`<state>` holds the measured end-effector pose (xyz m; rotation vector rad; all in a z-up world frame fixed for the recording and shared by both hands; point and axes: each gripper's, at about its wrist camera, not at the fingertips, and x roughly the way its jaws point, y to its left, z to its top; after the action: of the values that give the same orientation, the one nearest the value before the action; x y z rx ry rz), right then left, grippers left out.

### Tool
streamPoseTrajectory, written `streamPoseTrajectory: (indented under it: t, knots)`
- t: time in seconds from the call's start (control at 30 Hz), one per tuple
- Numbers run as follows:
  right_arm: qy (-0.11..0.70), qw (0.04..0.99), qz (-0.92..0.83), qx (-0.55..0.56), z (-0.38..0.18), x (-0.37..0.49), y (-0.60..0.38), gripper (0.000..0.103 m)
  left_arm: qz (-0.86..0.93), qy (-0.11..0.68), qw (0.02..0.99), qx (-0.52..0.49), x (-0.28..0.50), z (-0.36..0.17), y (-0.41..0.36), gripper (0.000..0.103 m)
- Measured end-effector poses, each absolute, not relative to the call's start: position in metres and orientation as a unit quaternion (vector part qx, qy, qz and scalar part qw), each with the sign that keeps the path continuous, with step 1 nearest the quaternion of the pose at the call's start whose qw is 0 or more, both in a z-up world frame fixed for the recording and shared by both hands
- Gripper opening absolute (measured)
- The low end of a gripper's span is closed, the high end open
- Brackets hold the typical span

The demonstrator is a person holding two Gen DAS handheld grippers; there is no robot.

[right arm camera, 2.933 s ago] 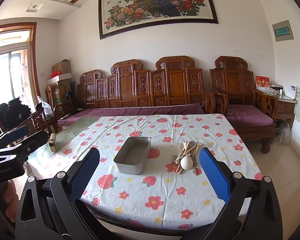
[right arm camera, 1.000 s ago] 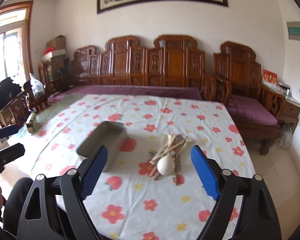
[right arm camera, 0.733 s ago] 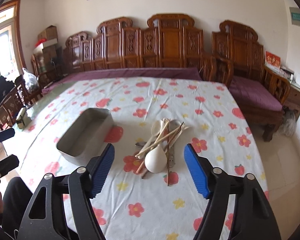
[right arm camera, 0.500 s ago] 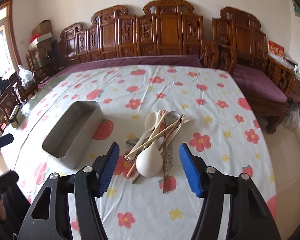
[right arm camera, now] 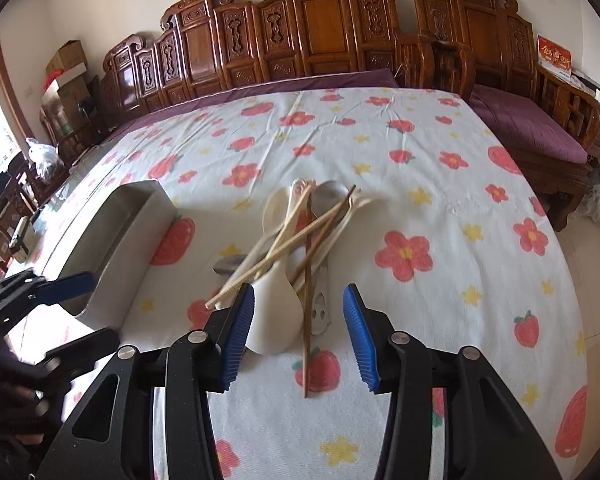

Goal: Organize utensils
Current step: 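Move the left tool toward the utensil bundle while the right tool approaches it too, then grasp a wooden chopstick with the left tool while the right tool grasps another chopstick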

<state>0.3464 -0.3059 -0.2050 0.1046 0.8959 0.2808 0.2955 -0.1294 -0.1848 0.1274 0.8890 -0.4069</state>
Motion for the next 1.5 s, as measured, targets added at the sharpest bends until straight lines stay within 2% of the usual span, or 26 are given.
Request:
streamPoseTrajectory:
  t: [0.2,0.3,0.63,0.87,0.93,1.43,1.5]
  knots:
    - [0.438,0.888,0.128,0.062,-0.211,0.351,-0.320,0.045,-0.196,0.448,0.869,0.076,0.324,-0.204,-0.151,0.035]
    - [0.439,0.887,0.125,0.068,-0.212,0.353,-0.327,0.045,-0.198,0.450,0.866,0.086,0.335,-0.208,-0.162,0.034]
    - [0.443,0.885,0.123,0.077,-0.214,0.356,-0.334,0.045,-0.204,0.467,0.852,0.116,0.366,-0.230,-0.184,0.016]
    - [0.439,0.888,0.121,0.070,-0.208,0.356,-0.333,0.045,-0.205,0.466,0.846,0.161,0.368,-0.236,-0.199,0.014]
    - [0.439,0.888,0.121,0.068,-0.208,0.356,-0.332,0.045,-0.206,0.464,0.846,0.163,0.368,-0.236,-0.200,0.005]
    - [0.442,0.885,0.134,0.060,-0.219,0.355,-0.321,0.045,-0.206,0.430,0.875,0.081,0.328,-0.196,-0.150,0.004]
    - [0.440,0.885,0.140,0.054,-0.218,0.354,-0.316,0.042,-0.201,0.422,0.880,0.079,0.318,-0.192,-0.141,0.004]
